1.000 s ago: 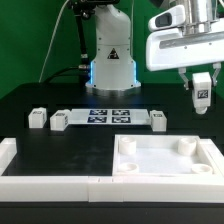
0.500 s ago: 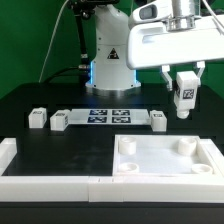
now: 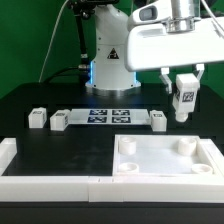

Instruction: Assemble one leg

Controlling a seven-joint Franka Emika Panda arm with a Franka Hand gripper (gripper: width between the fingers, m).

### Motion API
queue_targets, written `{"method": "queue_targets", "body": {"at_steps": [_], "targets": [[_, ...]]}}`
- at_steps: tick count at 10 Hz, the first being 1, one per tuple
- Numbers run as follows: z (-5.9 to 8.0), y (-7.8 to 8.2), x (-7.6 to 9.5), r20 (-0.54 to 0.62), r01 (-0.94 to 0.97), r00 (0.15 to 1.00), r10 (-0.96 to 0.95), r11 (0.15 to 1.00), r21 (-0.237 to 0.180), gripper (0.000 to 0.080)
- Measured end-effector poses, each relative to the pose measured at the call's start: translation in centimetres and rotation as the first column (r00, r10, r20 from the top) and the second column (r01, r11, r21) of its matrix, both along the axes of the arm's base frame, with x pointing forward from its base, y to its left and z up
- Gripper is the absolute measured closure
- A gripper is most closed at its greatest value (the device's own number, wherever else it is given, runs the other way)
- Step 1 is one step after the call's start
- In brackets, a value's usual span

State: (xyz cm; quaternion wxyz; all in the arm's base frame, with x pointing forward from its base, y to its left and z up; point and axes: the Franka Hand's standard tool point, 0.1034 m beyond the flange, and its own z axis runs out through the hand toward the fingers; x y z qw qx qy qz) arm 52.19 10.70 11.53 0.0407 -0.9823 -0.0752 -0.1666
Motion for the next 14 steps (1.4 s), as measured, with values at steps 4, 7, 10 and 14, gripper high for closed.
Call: {"method": "queue_targets", "body": {"at_steps": [4,7,10,14], "targets": [[-0.1,-0.1,9.0,0.071,-0.007,0.997,0.005,1.0,0.016,0.0509],[-0.1,1.7,10.9,0.092,-0.022,0.996,0.019,0.999,0.027,0.0509],[-0.1,1.3,11.0,0.145,-0.018,0.989,0.014,1.0,0.023,0.0509],[-1.5,0.1,9.8,0.2,-0.011,0.98,0.009,1.0,0.01,0.0509]]}}
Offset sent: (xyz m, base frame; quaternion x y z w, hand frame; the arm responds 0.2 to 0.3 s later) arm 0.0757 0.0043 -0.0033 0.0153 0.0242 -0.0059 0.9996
